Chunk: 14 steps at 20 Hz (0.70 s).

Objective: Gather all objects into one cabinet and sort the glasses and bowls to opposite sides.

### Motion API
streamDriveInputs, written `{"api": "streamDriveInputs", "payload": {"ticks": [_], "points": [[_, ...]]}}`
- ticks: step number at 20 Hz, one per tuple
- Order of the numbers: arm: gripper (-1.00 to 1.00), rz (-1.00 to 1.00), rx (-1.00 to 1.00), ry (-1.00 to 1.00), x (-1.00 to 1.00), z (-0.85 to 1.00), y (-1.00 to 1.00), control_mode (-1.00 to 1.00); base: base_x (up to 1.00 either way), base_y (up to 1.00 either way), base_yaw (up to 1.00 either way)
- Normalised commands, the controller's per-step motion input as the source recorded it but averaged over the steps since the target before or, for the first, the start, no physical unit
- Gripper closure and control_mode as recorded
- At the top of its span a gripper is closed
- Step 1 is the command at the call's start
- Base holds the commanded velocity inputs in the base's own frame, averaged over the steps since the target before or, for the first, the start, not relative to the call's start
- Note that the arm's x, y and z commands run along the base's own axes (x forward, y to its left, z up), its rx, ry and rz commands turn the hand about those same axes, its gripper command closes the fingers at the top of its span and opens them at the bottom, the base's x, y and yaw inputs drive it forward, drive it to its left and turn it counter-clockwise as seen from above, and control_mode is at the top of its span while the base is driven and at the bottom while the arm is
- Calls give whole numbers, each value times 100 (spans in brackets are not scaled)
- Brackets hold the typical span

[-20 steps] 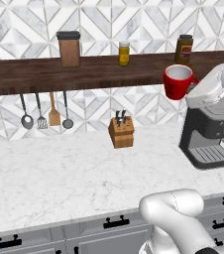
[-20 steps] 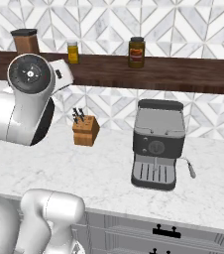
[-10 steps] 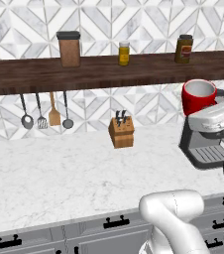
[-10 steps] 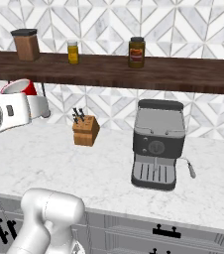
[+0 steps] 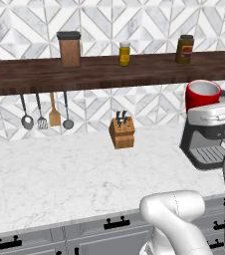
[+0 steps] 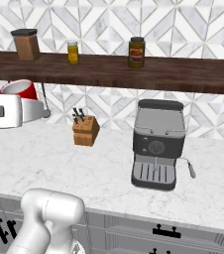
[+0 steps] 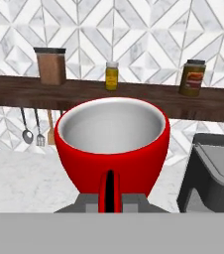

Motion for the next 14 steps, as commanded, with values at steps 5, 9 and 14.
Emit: {"api": "streamDriveInputs", "payload": {"ticks": [5,9,14], "points": [[100,0,0,0,0,0,0,-100,0,0,0],[100,0,0,0,0,0,0,-100,0,0,0],[100,0,0,0,0,0,0,100,-15,0,0]]}}
